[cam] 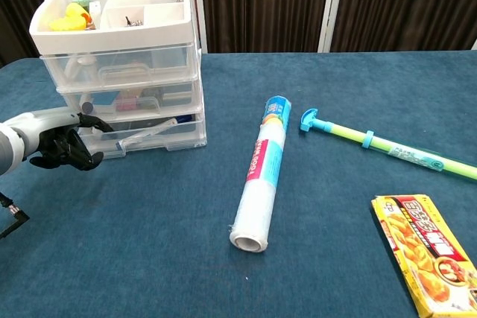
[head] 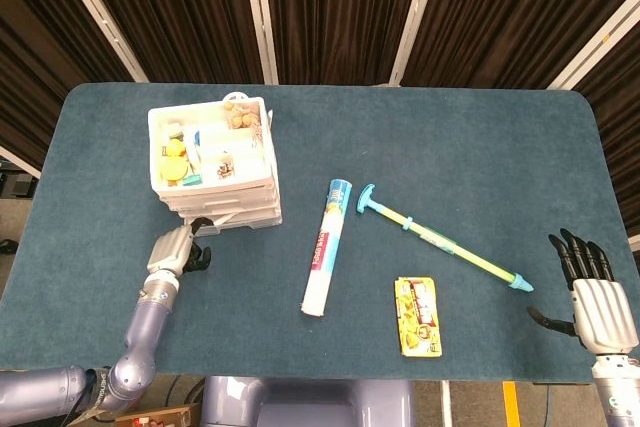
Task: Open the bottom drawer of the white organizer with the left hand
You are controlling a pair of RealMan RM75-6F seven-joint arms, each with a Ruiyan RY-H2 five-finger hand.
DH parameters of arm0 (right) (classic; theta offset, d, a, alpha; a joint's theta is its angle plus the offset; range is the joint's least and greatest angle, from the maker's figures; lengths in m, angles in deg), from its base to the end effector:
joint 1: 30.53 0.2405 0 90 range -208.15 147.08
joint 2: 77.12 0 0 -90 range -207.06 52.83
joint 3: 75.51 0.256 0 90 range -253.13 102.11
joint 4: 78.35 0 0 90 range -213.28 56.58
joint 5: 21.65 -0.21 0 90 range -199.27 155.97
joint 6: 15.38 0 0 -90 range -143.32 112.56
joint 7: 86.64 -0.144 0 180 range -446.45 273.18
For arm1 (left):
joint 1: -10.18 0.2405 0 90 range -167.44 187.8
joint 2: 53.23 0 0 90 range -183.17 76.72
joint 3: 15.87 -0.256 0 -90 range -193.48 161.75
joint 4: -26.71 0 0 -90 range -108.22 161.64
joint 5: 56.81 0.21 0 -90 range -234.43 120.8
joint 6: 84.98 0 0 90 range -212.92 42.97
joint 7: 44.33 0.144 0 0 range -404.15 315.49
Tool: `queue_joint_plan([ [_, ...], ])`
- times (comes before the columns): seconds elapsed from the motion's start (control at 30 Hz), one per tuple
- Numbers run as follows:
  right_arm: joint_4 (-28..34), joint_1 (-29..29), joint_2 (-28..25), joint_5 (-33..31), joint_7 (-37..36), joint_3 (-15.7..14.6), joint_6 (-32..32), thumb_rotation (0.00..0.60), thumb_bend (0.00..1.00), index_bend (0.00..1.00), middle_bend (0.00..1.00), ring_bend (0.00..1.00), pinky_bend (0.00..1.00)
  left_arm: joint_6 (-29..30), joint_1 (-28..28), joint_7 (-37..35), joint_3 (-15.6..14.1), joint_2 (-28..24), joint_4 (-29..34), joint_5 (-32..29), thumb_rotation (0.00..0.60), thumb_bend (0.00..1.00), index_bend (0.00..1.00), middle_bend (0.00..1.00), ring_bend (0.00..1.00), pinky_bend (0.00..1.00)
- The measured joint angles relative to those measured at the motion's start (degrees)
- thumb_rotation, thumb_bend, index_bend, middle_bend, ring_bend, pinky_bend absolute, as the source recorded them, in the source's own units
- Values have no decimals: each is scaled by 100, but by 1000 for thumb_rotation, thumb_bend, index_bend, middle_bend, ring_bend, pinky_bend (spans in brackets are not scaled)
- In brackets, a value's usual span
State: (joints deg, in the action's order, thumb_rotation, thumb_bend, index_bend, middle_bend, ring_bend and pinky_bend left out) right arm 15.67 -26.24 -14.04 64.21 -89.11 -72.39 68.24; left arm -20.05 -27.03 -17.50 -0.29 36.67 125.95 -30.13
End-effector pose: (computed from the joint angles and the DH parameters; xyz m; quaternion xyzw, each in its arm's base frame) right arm -0.3096 -0.1785 0.1595 0.5853 -0.4130 0.3965 0.5742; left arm -0.1806 0.3045 -0.0189 -0.5443 -0.6422 -0.2964 0.4510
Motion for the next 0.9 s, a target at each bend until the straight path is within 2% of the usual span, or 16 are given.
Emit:
queue_joint_plan([
  [0.37, -6, -4, 9, 0, 14, -1, 6, 600, 86, 0, 0, 0, 0, -64, 150, -185, -205, -294, 468, 113, 600, 562, 275, 1000, 983, 999],
  [0.9, 10, -12, 10, -28, 42, 0, -2, 600, 85, 0, 0, 0, 0, -113, 606, -533, -1059, -759, 1231, 1160, 600, 560, 266, 991, 978, 997],
])
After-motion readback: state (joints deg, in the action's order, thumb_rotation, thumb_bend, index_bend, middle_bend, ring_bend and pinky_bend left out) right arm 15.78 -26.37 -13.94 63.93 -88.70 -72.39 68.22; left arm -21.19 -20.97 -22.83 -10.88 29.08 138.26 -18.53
